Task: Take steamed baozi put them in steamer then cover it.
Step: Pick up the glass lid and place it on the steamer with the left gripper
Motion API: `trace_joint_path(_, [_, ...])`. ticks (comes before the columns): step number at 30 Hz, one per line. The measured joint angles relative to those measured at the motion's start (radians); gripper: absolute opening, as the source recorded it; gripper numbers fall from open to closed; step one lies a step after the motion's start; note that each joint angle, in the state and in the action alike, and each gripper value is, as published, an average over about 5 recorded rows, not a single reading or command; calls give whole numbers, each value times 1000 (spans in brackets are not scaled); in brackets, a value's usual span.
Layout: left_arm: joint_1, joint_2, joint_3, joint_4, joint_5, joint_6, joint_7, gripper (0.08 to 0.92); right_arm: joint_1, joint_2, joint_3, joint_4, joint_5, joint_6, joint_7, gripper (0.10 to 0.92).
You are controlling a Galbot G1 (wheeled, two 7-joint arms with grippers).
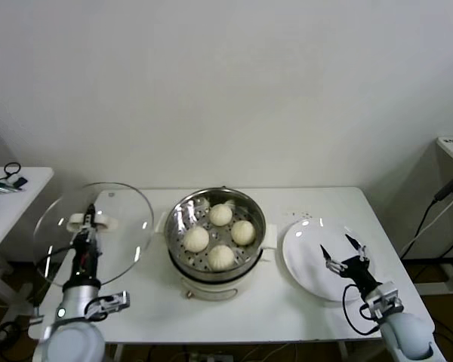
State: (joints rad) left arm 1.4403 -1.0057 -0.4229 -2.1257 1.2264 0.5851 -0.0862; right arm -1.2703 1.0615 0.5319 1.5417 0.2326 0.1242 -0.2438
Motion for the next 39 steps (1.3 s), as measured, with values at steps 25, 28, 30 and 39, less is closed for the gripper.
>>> trace_joint_path(25, [-405,-159,472,99,186,152,292,156,64,0,-43,-50,-8,11,-2,823])
trace_joint_path(28, [-431,-210,493,126,213,152,307,156,65,0,-40,-51,-11,12,-2,823])
trace_joint_path(30, [-444,-244,506,145,230,152,316,156,64,1,-38,-51,-14,12,-2,823])
trace_joint_path(39, [-460,-365,542,222,312,151,358,156,57,2,-20,-56,-24,16,-2,823])
